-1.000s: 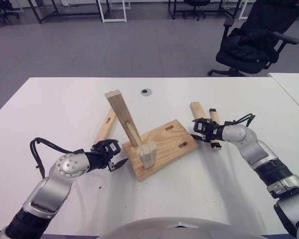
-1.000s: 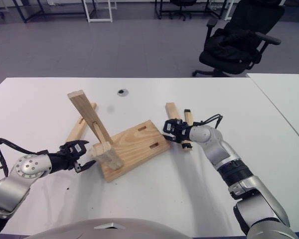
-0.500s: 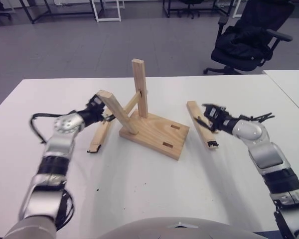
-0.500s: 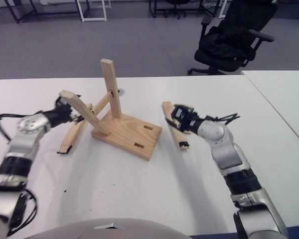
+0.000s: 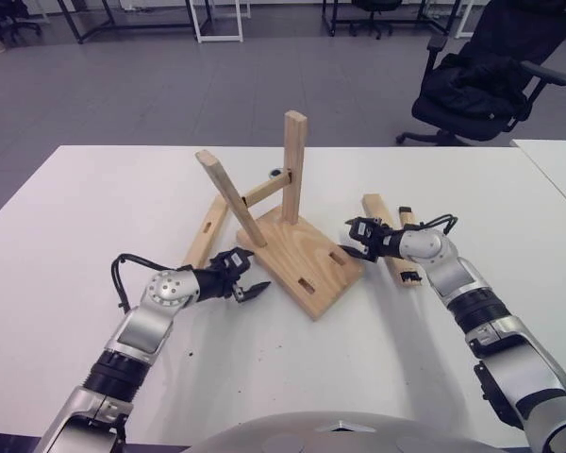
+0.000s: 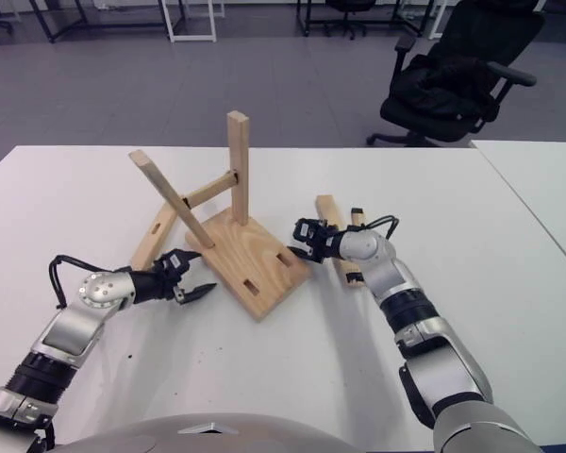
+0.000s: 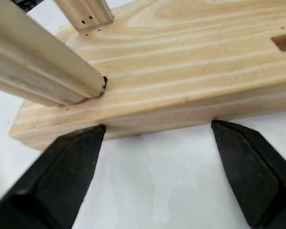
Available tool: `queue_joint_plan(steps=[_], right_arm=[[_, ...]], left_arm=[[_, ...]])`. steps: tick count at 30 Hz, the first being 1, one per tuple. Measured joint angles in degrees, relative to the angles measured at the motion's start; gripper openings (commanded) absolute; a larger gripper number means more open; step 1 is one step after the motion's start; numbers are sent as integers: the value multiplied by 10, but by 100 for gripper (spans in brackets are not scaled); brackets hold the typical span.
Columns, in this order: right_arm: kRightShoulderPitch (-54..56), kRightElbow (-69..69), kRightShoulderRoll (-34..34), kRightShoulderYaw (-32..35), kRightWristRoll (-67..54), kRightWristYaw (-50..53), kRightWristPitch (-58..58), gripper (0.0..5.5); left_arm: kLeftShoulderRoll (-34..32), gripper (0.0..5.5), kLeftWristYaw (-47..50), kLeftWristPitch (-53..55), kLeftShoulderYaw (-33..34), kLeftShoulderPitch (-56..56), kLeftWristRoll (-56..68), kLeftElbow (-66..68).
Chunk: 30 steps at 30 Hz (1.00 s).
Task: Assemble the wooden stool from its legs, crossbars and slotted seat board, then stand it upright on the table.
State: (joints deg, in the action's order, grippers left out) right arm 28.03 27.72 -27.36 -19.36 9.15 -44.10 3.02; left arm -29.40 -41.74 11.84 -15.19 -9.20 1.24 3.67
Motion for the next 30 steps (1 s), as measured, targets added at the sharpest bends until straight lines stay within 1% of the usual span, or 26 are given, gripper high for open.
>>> queue_joint_plan(steps=[4,6,8,11,12,14,15,16,18,23,25,30], right_arm=[[-55,-82,-24,15,-3,-8,-27,309],[-73,-112,-22,19,-4,-7,-52,309],[-89,-136,-15,24,-4,4,-73,309],[-100,-149,1,41,-1,44,-98,309],[-101,-154,11,56,-9,59,-108,309],[-99,-170,27,122,-47,110,-135,309],[-96,-170,29,149,-56,129,-146,309],[-94,-164,28,190,-73,158,-166,309],[-95,-147,26,237,-93,184,-196,309],[-105,-115,48,271,-128,212,-231,309],[-105,-105,56,281,-142,220,-248,309],[-106,-91,64,279,-155,230,-274,309]], left_arm=[[26,412,25,-26,0,-33,-9,53],[34,412,32,-44,1,-37,-13,67],[52,412,60,-62,7,-52,-19,102],[61,412,86,-70,15,-51,-21,111],[62,412,93,-70,20,-43,-21,100],[66,412,110,-58,34,-8,-18,50],[66,412,115,-47,44,4,-16,28],[67,412,127,-34,62,22,-10,-12],[76,412,147,-11,88,44,8,-75],[89,412,181,19,125,53,17,-111],[98,412,185,27,125,58,25,-120],[112,412,187,29,109,63,25,-129]])
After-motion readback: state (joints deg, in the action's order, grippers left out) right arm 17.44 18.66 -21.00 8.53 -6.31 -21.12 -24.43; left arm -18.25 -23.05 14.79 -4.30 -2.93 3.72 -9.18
